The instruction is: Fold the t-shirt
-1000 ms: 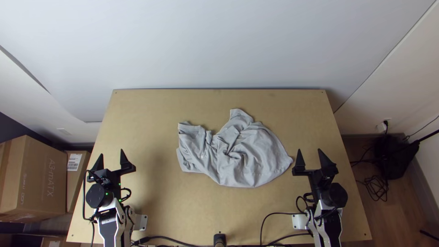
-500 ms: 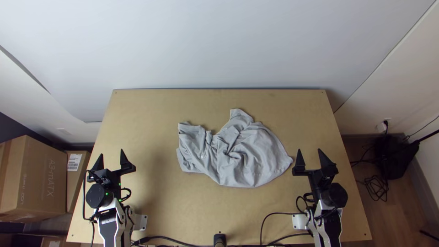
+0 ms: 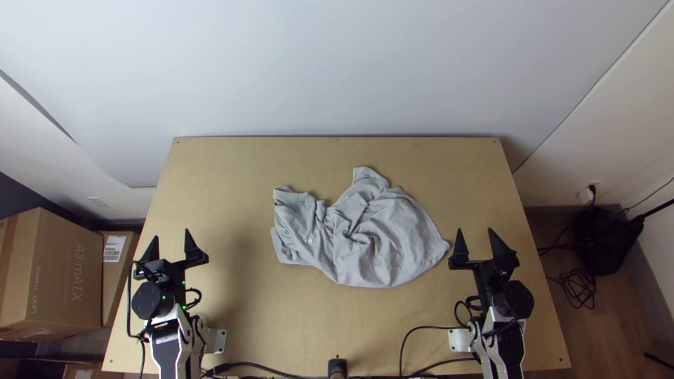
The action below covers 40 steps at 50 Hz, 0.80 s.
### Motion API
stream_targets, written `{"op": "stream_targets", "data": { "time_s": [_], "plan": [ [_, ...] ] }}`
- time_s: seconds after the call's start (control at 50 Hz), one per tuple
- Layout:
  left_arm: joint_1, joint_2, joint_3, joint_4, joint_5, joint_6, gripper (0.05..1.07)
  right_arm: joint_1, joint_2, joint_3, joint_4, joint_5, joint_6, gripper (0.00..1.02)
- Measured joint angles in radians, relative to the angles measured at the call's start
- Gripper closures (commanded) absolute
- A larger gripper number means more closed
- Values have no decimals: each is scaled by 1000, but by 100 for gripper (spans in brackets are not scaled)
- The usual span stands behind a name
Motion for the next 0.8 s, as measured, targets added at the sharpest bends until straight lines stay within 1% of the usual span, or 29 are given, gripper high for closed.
{"op": "stream_targets", "data": {
  "time_s": [0.44, 0.52, 0.68, 0.8],
  "plan": [
    [10, 0, 0, -1, 16, 0, 10, 6, 0, 0, -3, 8, 1, 3],
    [15, 0, 0, -1, 16, 0, 10, 38, 0, 0, -3, 14, 7, 3],
    [15, 0, 0, -1, 19, -1, 10, 146, 0, 0, -6, 25, 7, 3],
    [15, 0, 0, -1, 18, -1, 10, 158, 0, 0, -7, 38, 7, 3]
  ]
}}
